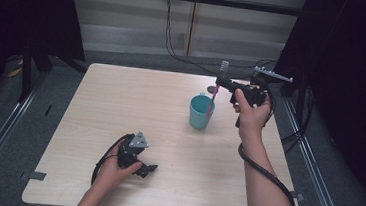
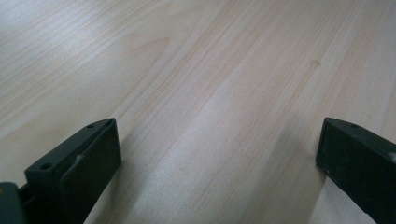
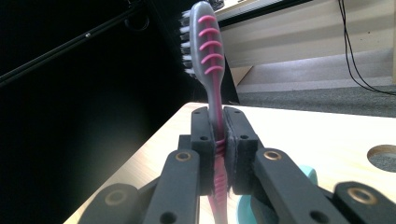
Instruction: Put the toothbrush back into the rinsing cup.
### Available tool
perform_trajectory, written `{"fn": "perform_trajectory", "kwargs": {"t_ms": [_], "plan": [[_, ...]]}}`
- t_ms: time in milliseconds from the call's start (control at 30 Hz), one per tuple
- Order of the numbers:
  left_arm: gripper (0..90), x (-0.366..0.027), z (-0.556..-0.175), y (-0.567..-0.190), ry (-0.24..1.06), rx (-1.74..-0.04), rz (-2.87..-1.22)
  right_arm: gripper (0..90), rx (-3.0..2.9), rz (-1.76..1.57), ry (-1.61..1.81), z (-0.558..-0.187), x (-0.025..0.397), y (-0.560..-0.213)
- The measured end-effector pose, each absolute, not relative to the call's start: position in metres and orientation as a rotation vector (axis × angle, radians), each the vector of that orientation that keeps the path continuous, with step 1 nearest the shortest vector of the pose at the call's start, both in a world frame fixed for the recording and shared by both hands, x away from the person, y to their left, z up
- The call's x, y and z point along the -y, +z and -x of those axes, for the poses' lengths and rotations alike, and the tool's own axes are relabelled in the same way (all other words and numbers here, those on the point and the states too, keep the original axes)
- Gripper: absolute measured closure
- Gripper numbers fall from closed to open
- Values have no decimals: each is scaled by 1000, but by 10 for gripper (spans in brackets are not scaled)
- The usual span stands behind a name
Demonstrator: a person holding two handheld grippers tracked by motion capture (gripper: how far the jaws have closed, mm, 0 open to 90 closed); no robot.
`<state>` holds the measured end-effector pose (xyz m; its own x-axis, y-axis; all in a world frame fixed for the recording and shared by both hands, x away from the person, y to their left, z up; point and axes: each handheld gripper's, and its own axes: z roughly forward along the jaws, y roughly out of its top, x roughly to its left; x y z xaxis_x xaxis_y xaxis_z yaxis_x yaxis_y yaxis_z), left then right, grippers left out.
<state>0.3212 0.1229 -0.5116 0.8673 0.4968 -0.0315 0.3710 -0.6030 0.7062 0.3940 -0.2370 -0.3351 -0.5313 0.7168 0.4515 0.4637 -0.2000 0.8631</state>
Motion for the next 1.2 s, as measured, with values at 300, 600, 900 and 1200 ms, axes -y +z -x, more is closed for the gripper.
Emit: {"fn": "perform_trajectory", "kwargs": {"t_ms": [300, 600, 900, 1200], "plan": [[0, -123, -321, -512, 215, -623, -2284, 834, -1839, -1400, 1807, -398, 236, -336], [0, -123, -321, -511, 212, -622, -2287, 834, -1848, -1396, 1797, -404, 234, -338], [0, -123, -321, -511, 214, -622, -2288, 835, -1847, -1388, 1794, -411, 233, -333], [0, -123, -321, -511, 213, -621, -2287, 834, -1829, -1403, 1796, -420, 234, -336]]}}
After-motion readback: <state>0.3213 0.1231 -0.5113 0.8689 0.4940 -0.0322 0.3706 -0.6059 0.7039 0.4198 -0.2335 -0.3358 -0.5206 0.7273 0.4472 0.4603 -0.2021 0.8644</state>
